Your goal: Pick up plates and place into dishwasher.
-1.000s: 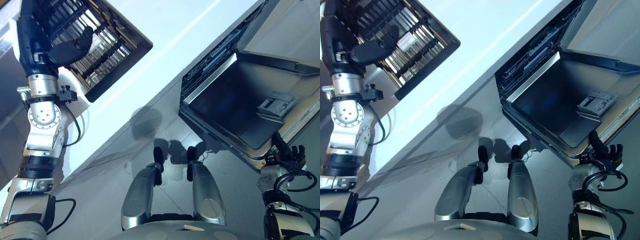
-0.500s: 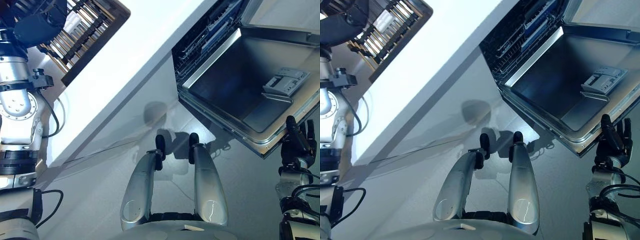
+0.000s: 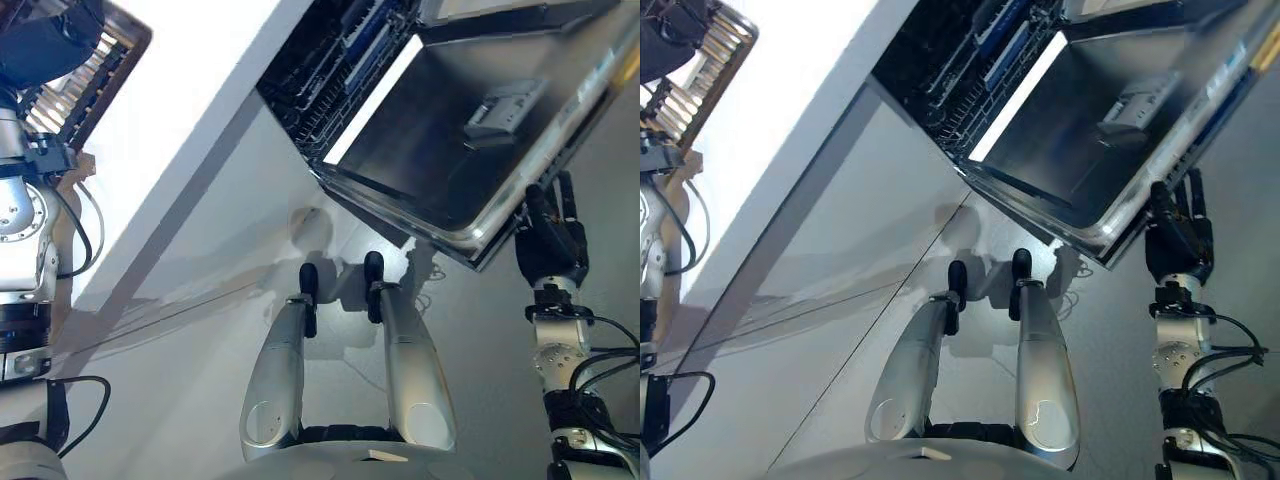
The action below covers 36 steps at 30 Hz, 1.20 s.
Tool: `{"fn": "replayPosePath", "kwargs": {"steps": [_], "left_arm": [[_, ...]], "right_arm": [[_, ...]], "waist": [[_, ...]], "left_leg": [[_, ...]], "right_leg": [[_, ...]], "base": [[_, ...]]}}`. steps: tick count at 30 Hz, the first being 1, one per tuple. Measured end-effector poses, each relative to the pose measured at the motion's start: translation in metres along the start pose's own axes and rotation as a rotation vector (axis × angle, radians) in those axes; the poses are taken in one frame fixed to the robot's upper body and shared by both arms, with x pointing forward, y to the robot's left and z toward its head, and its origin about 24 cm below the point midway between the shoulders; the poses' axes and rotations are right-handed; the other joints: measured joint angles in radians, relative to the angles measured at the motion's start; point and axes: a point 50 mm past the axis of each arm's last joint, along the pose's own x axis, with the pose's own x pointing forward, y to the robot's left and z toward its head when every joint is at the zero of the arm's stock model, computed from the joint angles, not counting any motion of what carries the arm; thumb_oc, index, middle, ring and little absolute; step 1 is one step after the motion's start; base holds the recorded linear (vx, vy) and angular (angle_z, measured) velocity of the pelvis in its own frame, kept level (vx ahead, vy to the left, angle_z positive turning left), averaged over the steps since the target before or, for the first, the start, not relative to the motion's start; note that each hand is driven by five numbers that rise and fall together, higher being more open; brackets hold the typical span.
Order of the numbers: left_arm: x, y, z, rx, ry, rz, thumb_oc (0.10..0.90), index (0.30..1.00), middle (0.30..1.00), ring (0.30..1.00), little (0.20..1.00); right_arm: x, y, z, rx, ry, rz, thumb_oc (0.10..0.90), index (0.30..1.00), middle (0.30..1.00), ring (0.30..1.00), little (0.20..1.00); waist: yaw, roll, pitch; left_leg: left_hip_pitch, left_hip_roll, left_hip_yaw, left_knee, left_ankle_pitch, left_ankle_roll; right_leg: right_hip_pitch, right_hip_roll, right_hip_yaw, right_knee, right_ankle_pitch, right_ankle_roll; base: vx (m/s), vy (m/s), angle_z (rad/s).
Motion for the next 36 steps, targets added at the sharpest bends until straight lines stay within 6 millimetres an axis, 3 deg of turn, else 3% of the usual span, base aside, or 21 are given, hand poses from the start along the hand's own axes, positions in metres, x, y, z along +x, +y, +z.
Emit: {"fn": "replayPosePath", "kwargs": {"steps": [2, 3, 5, 6, 7, 8, 9, 10, 11, 13, 16, 20, 24, 26, 27, 29, 30, 33, 36], "left_arm": [[-0.001, -0.002, -0.003, 0.006, 0.006, -0.003, 0.800, 0.900, 0.900, 0.900, 0.900], [0.000, -0.003, -0.002, 0.001, -0.001, 0.002, 0.800, 0.900, 0.900, 0.900, 0.900], [0.002, -0.009, 0.000, -0.013, -0.017, -0.001, 0.800, 0.900, 0.900, 0.900, 0.900], [0.001, -0.014, -0.001, -0.040, -0.019, 0.008, 0.800, 0.900, 0.900, 0.900, 0.900], [-0.002, -0.018, -0.004, -0.069, -0.011, 0.023, 0.800, 0.900, 0.900, 0.900, 0.900], [-0.010, -0.026, -0.010, -0.114, 0.011, 0.048, 0.800, 0.900, 0.900, 0.900, 0.900], [-0.013, -0.031, -0.011, -0.130, 0.029, 0.035, 0.800, 0.900, 0.900, 0.900, 0.900], [-0.006, -0.035, -0.003, -0.139, -0.016, 0.011, 0.800, 0.900, 0.900, 0.900, 0.900], [-0.005, -0.037, 0.002, -0.166, -0.053, 0.019, 0.800, 0.900, 0.900, 0.900, 0.900], [-0.005, -0.046, 0.003, -0.207, -0.057, 0.018, 0.800, 0.900, 0.900, 0.900, 0.900], [-0.011, -0.050, 0.000, -0.225, -0.037, 0.020, 0.800, 0.900, 0.900, 0.900, 0.900], [-0.022, -0.051, -0.010, -0.229, 0.019, 0.030, 0.800, 0.900, 0.900, 0.900, 0.900], [-0.030, -0.053, -0.014, -0.226, 0.040, 0.012, 0.800, 0.900, 0.900, 0.900, 0.900], [-0.039, -0.051, -0.018, -0.215, 0.068, 0.005, 0.800, 0.900, 0.900, 0.900, 0.900], [-0.048, -0.051, -0.022, -0.217, 0.088, 0.004, 0.800, 0.900, 0.900, 0.900, 0.900], [-0.060, -0.049, -0.024, -0.216, 0.112, 0.006, 0.800, 0.900, 0.900, 0.900, 0.900], [-0.073, -0.046, -0.024, -0.221, 0.124, 0.018, 0.800, 0.900, 0.900, 0.900, 0.900], [-0.089, -0.039, -0.021, -0.228, 0.133, 0.045, 0.800, 0.900, 0.900, 0.900, 0.900], [-0.097, -0.034, -0.021, -0.220, 0.145, 0.048, 0.800, 0.900, 0.900, 0.900, 0.900]], "right_arm": [[0.007, 0.024, -0.012, 0.046, 0.029, 0.110, 0.800, 0.900, 0.900, 0.900, 0.900], [0.011, 0.038, -0.015, 0.061, 0.039, 0.188, 0.800, 0.900, 0.900, 0.900, 0.900], [0.017, 0.064, -0.025, 0.104, 0.057, 0.310, 0.800, 0.900, 0.900, 0.900, 0.900], [0.021, 0.080, -0.030, 0.119, 0.076, 0.374, 0.800, 0.900, 0.900, 0.900, 0.900], [0.024, 0.096, -0.036, 0.125, 0.111, 0.450, 0.800, 0.900, 0.900, 0.900, 0.900], [0.026, 0.113, -0.041, 0.125, 0.150, 0.546, 0.800, 0.900, 0.900, 0.900, 0.900], [0.023, 0.132, -0.047, 0.131, 0.183, 0.652, 0.800, 0.900, 0.900, 0.900, 0.900], [0.019, 0.154, -0.047, 0.137, 0.183, 0.779, 0.800, 0.900, 0.900, 0.900, 0.900], [0.021, 0.177, -0.048, 0.131, 0.197, 0.912, 0.800, 0.900, 0.900, 0.900, 0.900], [0.020, 0.204, -0.053, 0.111, 0.231, 1.043, 0.800, 0.900, 0.900, 0.900, 0.900], [0.018, 0.218, -0.057, 0.071, 0.257, 1.119, 0.800, 0.900, 0.900, 0.900, 0.900], [0.024, 0.207, -0.061, 0.009, 0.272, 1.033, 0.800, 0.900, 0.900, 0.900, 0.900], [0.030, 0.178, -0.067, -0.044, 0.270, 0.825, 0.800, 0.900, 0.900, 0.900, 0.900], [0.030, 0.154, -0.070, -0.095, 0.262, 0.695, 0.800, 0.900, 0.900, 0.900, 0.900], [0.025, 0.129, -0.074, -0.161, 0.257, 0.569, 0.800, 0.900, 0.900, 0.900, 0.900], [0.017, 0.100, -0.074, -0.228, 0.256, 0.428, 0.800, 0.900, 0.900, 0.900, 0.900], [0.005, 0.070, -0.072, -0.281, 0.248, 0.293, 0.800, 0.900, 0.900, 0.900, 0.900], [-0.022, 0.024, -0.068, -0.354, 0.257, 0.064, 0.800, 0.900, 0.900, 0.900, 0.900], [-0.041, -0.001, -0.067, -0.455, 0.234, -0.104, 0.800, 0.900, 0.900, 0.900, 0.900]], "waist": [[0.006, 0.002, 0.000], [0.015, 0.011, 0.001], [0.008, 0.014, 0.002], [0.006, 0.015, 0.002], [0.005, 0.020, 0.003], [0.007, 0.054, -0.001], [0.010, 0.064, -0.013], [-0.006, 0.030, -0.009], [-0.015, 0.042, -0.003], [-0.006, 0.035, 0.002], [0.009, 0.029, 0.003], [0.019, 0.012, 0.010], [0.015, -0.003, 0.012], [0.016, -0.015, 0.012], [0.017, -0.022, 0.010], [0.020, -0.029, 0.008], [0.021, -0.036, 0.008], [0.024, -0.054, -0.004], [0.020, -0.082, -0.029]], "left_leg": [[0.001, 0.006, -0.011, -0.018, -0.001, 0.001], [0.000, 0.022, -0.015, -0.037, -0.001, 0.002], [0.002, 0.015, 0.010, -0.020, -0.005, -0.001], [-0.016, 0.007, 0.060, 0.053, -0.014, 0.000], [-0.014, -0.005, 0.093, 0.096, -0.023, 0.014], [0.001, 0.016, 0.094, 0.078, -0.036, 0.023], [0.006, 0.031, 0.077, 0.051, -0.012, -0.014], [0.003, -0.013, 0.069, 0.054, -0.016, -0.010], [-0.002, -0.020, 0.070, 0.043, -0.019, -0.006], [0.043, -0.024, 0.086, 0.021, 0.002, 0.015], [0.088, -0.018, 0.079, -0.016, 0.022, 0.009], [0.144, -0.017, 0.079, -0.033, 0.022, 0.012], [0.182, -0.021, 0.086, -0.050, 0.028, 0.030], [0.209, -0.022, 0.093, -0.067, 0.032, 0.037], [0.241, -0.021, 0.096, -0.095, 0.041, 0.042], [0.271, -0.021, 0.097, -0.126, 0.050, 0.047], [0.304, -0.021, 0.099, -0.164, 0.058, 0.047], [0.355, -0.023, 0.100, -0.227, 0.080, 0.060], [0.401, -0.025, 0.099, -0.292, 0.104, 0.067]], "right_leg": [[0.006, 0.006, -0.017, -0.015, 0.006, 0.011], [0.004, 0.020, -0.012, -0.024, 0.011, 0.035], [0.004, 0.001, -0.040, -0.030, 0.021, 0.034], [0.015, -0.016, -0.064, -0.044, 0.024, 0.037], [0.030, -0.016, -0.064, -0.065, 0.028, 0.081], [0.018, 0.009, -0.040, 0.014, 0.020, 0.078], [-0.010, 0.034, 0.064, 0.216, -0.040, -0.028], [0.053, -0.003, 0.140, 0.210, -0.177, -0.069], [0.061, -0.018, 0.101, 0.179, -0.149, -0.062], [0.099, -0.010, 0.059, 0.153, -0.129, -0.082], [0.151, 0.001, 0.044, 0.123, -0.129, -0.082], [0.224, 0.004, 0.040, 0.084, -0.129, -0.081], [0.272, 0.005, 0.044, 0.044, -0.114, -0.073], [0.300, 0.004, 0.047, 0.016, -0.106, -0.068], [0.334, 0.008, 0.047, -0.017, -0.093, -0.062], [0.364, 0.012, 0.048, -0.054, -0.080, -0.054], [0.397, 0.009, 0.050, -0.094, -0.069, -0.045], [0.447, 0.015, 0.052, -0.156, -0.043, -0.036], [0.493, 0.018, 0.053, -0.219, -0.018, -0.029]], "base": [[-0.02, 0.061, -0.37], [-0.03, 0.061, -0.23], [-0.02, 0.085, 0.14], [0.00, 0.099, 0.20], [0.00, 0.082, 0.03], [0.00, 0.079, -0.08], [0.01, 0.077, 0.49], [0.01, 0.082, 0.84], [0.02, 0.072, 1.17], [0.03, 0.069, 0.72], [0.03, 0.068, 0.46], [0.02, 0.076, 0.04], [0.02, 0.072, -0.01], [0.05, 0.094, -0.01], [0.04, 0.084, -0.02], [0.08, 0.091, -0.02], [0.06, 0.085, -0.02], [0.05, 0.066, -0.02], [0.08, 0.064, -0.03]]}}
